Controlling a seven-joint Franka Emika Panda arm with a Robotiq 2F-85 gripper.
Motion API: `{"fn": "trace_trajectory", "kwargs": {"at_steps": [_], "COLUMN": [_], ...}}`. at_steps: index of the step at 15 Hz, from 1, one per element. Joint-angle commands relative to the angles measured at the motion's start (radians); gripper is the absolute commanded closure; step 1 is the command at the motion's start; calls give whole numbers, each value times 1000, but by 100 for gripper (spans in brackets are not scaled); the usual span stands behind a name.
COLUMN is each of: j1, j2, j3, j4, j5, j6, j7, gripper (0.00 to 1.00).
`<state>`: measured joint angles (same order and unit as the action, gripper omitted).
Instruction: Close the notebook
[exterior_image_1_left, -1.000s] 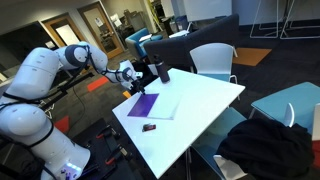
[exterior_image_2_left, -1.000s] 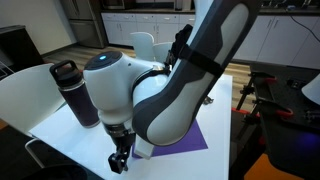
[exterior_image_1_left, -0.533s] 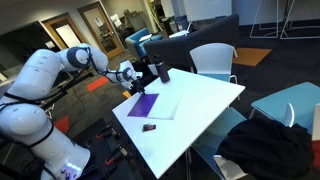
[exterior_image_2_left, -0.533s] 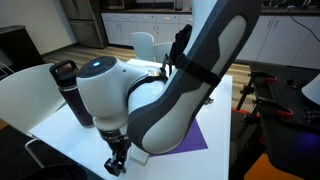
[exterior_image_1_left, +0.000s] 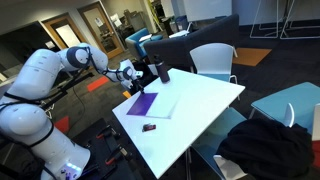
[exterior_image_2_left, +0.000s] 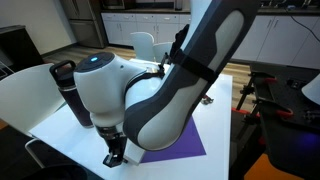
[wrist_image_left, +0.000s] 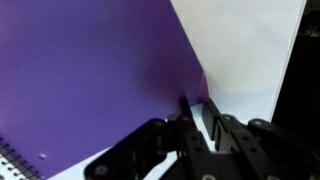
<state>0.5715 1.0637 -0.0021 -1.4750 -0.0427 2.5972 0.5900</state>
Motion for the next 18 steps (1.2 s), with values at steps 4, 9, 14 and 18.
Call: {"fn": "trace_trajectory", "kwargs": {"at_steps": [4,9,14,18], "j1": [-8,-13,-60,-169], "j2": [-37,-88,-208,-290], "j3": [13,13,29,75], "j4": [-31,-90,-194,-237], "j5": [54,58,51,63], "j6": [-45,-36,-52,-132], "j7": [16,4,-54,-202], "gripper": [100,100,100,100]}}
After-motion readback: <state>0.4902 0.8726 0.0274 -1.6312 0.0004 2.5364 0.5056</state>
